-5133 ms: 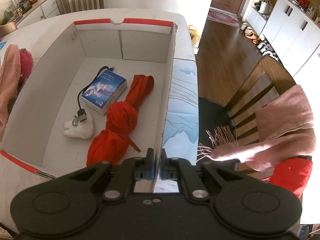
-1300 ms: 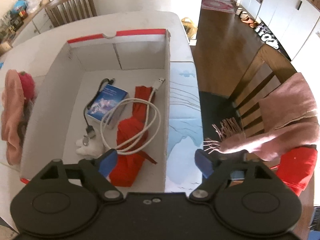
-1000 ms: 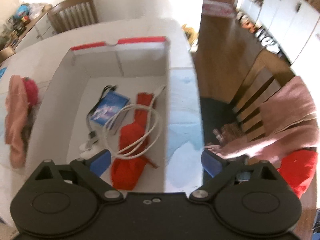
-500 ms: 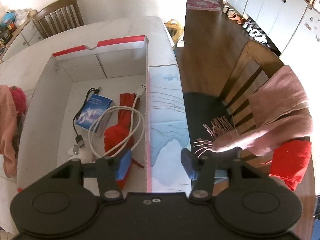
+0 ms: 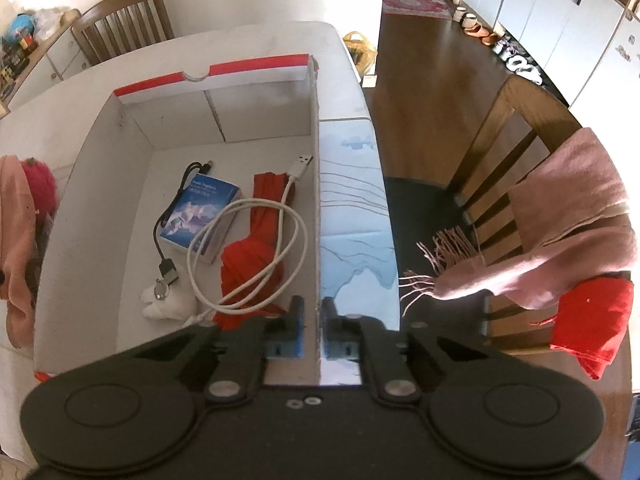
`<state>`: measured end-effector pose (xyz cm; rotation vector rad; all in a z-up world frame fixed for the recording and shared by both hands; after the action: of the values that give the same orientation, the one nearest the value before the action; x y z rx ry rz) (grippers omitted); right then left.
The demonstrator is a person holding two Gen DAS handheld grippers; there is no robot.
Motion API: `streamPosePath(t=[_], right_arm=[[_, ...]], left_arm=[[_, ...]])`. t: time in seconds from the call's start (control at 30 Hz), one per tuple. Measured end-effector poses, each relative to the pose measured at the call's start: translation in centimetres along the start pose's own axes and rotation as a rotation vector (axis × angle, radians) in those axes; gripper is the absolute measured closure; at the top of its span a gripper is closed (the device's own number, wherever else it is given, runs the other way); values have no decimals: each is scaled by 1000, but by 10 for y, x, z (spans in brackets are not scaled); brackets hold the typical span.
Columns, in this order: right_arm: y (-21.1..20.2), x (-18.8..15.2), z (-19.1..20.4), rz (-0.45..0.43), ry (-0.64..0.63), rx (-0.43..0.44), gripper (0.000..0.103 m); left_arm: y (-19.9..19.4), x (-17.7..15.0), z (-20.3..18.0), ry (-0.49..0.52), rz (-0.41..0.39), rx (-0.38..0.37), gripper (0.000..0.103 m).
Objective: Organize objects
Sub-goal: 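Grasp the pink cloth with the left gripper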
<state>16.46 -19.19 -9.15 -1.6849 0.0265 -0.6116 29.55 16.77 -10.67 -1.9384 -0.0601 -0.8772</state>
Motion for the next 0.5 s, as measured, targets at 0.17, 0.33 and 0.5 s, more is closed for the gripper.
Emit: streamPosePath(t=[0.17, 0.33, 0.5], right_arm=[[1, -1, 2, -11, -9, -24, 101], [1, -1, 0, -13, 8, -21, 102], [2, -2, 0, -15, 22, -26, 102]], left_arm=[[18, 19, 10, -26, 1, 49, 41], [33, 39, 14, -27, -8, 100, 41], [45, 45, 21, -45, 11, 116, 59]])
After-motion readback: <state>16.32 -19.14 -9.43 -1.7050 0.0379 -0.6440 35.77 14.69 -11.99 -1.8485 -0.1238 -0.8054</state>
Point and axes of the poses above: each gripper's, at about its wrist camera, not at the fingertips, and y roughly the way its jaws point, z to its left, x to its top, the point moved 2 cm from there along y, roughly the way its jaws point, and after that the axes turned 8 degrees about -x, right-handed, at the moved point
